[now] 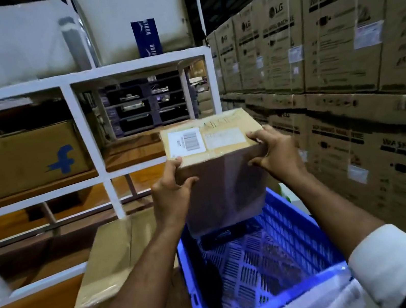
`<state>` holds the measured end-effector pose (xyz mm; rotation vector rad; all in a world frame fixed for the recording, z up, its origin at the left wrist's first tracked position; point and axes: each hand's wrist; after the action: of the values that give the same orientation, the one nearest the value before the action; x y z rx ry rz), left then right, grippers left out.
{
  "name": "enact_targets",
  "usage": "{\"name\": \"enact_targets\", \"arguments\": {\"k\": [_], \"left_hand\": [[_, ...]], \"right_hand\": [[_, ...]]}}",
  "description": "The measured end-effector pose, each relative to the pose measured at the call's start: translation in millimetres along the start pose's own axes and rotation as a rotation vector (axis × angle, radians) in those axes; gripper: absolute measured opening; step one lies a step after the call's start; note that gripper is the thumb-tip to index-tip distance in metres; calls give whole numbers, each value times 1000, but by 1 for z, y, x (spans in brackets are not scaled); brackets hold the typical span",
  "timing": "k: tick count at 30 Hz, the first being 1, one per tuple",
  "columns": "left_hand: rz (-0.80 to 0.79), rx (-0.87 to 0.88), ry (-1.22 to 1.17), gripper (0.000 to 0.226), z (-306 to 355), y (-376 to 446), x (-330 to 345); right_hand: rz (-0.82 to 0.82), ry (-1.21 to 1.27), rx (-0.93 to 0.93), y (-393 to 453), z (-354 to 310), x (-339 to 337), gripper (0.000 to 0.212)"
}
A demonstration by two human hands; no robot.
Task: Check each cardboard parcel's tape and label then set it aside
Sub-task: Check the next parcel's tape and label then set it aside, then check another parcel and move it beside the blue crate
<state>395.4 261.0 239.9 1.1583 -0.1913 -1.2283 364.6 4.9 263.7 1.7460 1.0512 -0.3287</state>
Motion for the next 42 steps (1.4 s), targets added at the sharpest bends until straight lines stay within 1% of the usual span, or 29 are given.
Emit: {"name": "enact_targets", "arguments": {"k": [4,7,9,11,13,15,17,19,20,23,26,30,33,35,39,42], "left_hand": [[-60,-124,62,57,-27,-11,18],[-147,-216,81,54,-43,-19,26],[-206,-257,115,57,-52,-23,28],[-283,-285,127,69,-58,-27,24],[-392,-305,146,91,-62,-29,18],[-459,-342,163,108,-66,-30,10],[-475,-386,169,111,-67,-33,-3],[-481,-374,171,102,-60,-42,-21],[-470,-351,133,96,-53,-46,-31],[-455,-256,-92,75,-28,-70,-65],[-426,-141,-260,54,-5,-101,-96],[-471,-112,-516,32,20,-150,-134],[-613,-176,-732,23,31,-192,-141],[-709,-238,-835,20,39,-220,-138],[-896,-258,-872,20,67,-272,-110],[-1044,-277,-870,18,95,-310,-77]], "right_hand": [[-116,28,22,3,20,38,70],[-217,-3,39,-5,28,60,66],[-286,-23,64,-12,33,72,67],[-329,-40,79,-16,37,81,77],[-387,-73,111,-19,35,83,89],[-409,-59,142,-22,30,80,91],[-345,31,130,-32,19,72,78],[-254,127,89,-50,5,62,61],[-222,119,85,-59,-2,58,57],[-143,63,127,-99,-34,52,47],[-18,79,130,-146,-75,45,38],[117,135,151,-222,-133,35,29],[194,175,233,-288,-173,21,23],[230,142,294,-330,-189,11,19],[259,88,457,-414,-193,-16,16],[284,71,629,-473,-174,-38,14]]}}
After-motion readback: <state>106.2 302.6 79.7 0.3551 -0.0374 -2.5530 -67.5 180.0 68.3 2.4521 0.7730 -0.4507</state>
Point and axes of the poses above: each hand's wrist, its own y-axis towards the middle knuckle, its own x-axis out of the palm, z = x × y, and after that the axes turned 10 degrees about -z, right-handed
